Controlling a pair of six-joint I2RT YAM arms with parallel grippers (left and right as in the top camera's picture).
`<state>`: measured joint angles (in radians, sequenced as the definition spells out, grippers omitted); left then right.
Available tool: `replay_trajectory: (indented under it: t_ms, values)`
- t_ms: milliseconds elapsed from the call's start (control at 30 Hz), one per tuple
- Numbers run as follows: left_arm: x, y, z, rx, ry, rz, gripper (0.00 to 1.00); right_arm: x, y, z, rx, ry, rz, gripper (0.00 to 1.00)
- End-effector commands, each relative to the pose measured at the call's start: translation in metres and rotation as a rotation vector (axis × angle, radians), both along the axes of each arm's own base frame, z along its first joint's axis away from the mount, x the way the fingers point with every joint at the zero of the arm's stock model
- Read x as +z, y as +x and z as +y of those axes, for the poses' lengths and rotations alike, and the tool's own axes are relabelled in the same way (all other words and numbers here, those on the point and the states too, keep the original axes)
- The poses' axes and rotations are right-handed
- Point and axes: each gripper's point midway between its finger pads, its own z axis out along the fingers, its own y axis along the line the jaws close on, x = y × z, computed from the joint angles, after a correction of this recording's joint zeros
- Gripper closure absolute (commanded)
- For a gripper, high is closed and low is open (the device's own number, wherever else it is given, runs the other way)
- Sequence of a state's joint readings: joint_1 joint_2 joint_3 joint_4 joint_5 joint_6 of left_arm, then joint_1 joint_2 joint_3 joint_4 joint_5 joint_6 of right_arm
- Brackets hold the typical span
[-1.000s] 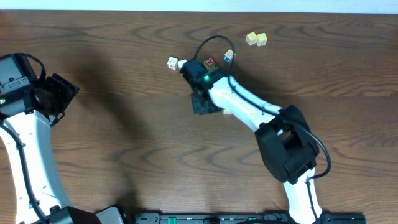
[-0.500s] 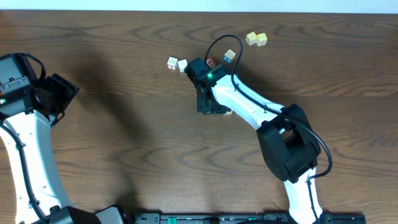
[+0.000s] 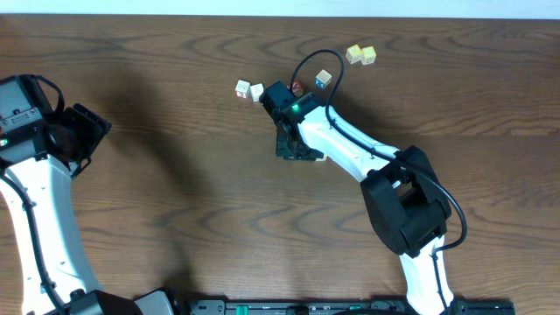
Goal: Lift 4 blocks
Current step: 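Set the A block at the end of the row and open the right gripper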
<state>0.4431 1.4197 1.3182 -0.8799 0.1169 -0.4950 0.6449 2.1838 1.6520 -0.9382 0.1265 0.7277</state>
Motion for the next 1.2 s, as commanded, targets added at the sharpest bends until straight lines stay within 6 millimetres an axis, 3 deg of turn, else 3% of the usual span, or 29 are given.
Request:
replay_trajectory:
  t_ms: [0, 1167]
  values:
    - [-0.001, 0.0, 0.003, 0.007, 0.003, 0.006, 0.24, -0.008, -0.003, 0.0, -0.015, -0.005, 0.01, 0.75]
    - [-0.001, 0.0, 0.003, 0.006, 0.002, 0.006, 0.24, -0.014, -0.004, -0.009, 0.016, -0.032, 0.014, 0.72]
